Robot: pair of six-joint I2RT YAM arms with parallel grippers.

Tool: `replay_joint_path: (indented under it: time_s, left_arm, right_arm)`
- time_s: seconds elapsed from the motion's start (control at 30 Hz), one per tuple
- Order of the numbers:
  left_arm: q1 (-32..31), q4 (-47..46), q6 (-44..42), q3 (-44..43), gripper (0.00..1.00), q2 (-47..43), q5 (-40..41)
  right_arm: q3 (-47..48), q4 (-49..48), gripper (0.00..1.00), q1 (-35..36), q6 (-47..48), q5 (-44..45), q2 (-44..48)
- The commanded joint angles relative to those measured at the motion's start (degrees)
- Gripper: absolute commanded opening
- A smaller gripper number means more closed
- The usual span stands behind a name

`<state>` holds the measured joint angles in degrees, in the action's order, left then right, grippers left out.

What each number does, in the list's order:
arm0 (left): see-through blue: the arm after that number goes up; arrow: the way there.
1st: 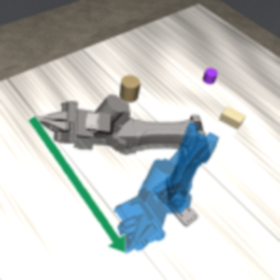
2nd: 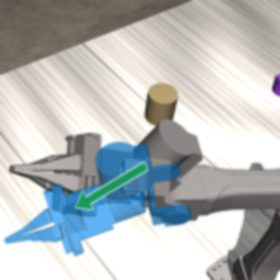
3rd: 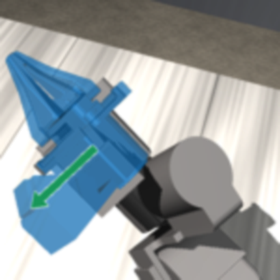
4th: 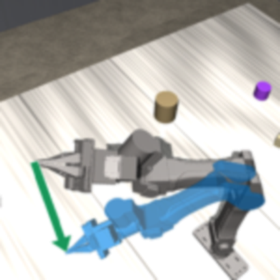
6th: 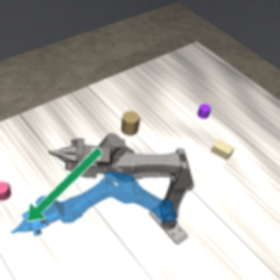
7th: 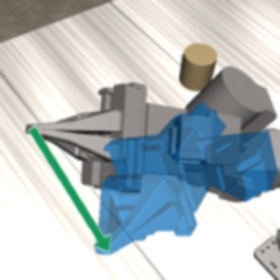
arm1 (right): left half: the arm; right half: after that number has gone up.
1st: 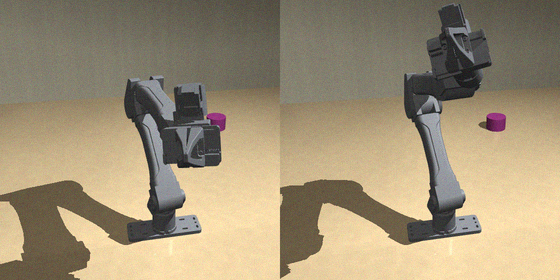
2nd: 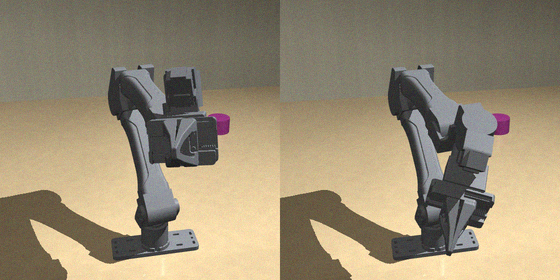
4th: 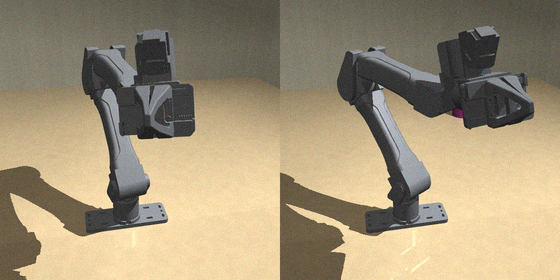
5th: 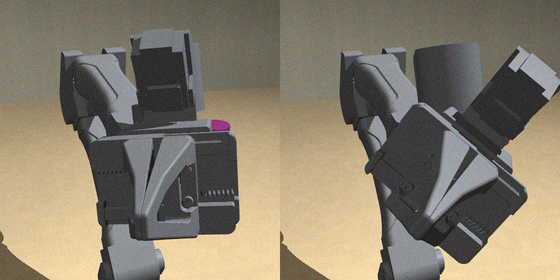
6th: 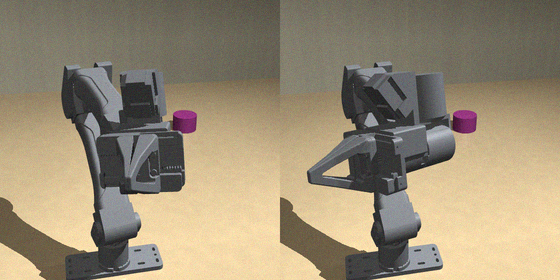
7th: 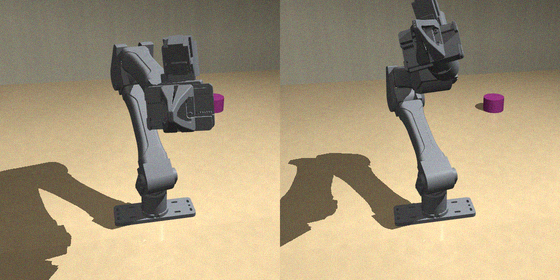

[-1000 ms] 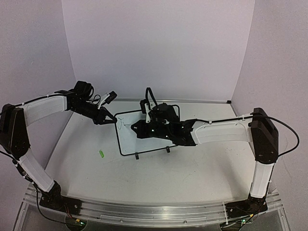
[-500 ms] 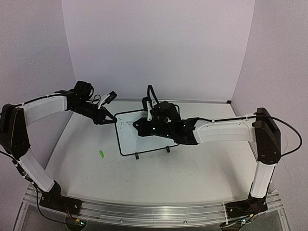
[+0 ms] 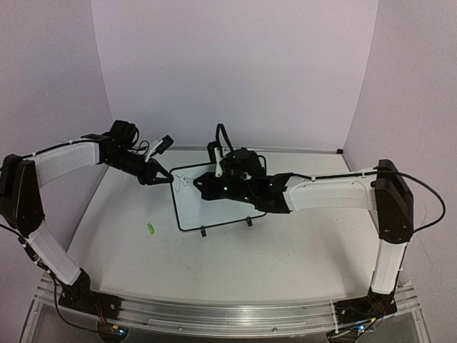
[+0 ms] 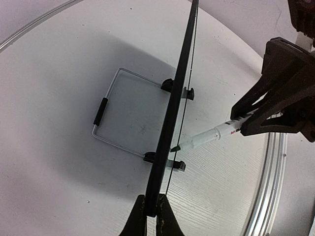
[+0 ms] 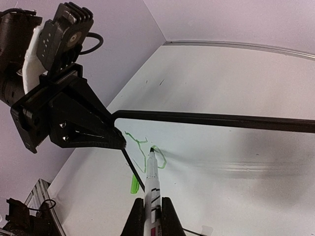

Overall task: Write a sentence on the whiteboard
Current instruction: Write on the whiteboard with the whiteboard marker without the cap.

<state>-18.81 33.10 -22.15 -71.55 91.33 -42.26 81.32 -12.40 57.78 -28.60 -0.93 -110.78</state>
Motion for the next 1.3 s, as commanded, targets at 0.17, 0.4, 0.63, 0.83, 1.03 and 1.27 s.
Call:
replay_joint_path:
  time_s: [0.17,0.4,0.63,0.83,1.03,1.27]
  left_arm:
    - [0.43,-0.49,-1.86,-0.17,0.00,-1.39,6.04]
    - [0.44,-0.46,-1.86,-0.17,0.00,-1.58,6.09]
    - [0.44,-0.52,-1.85,-0.08,0.00,-1.51,6.29]
    - [0.43,-0.55,-1.85,-0.11,0.00,-1.44,6.31]
    - [0.43,-0.52,-1.84,-0.13,0.00,-1.29,6.31]
    - [0.39,-0.50,-1.87,-0.17,0.00,-1.17,6.33]
  right_arm:
    - [0.21,-0.46,0.00,-0.67,-1.00,-1.00,-1.32]
    - [-0.50,-0.39,0.00,-0.67,-0.93,-1.87,-0.31]
    - [-3.63,-3.93,0.00,-0.67,1.07,-3.48,5.40]
    - [-4.55,-4.38,0.00,-0.71,1.27,-0.67,7.13]
    - [-2.79,-4.30,0.00,-0.69,1.72,-0.02,5.37]
    - [-0.67,-3.82,0.00,-0.66,1.64,-0.28,3.21]
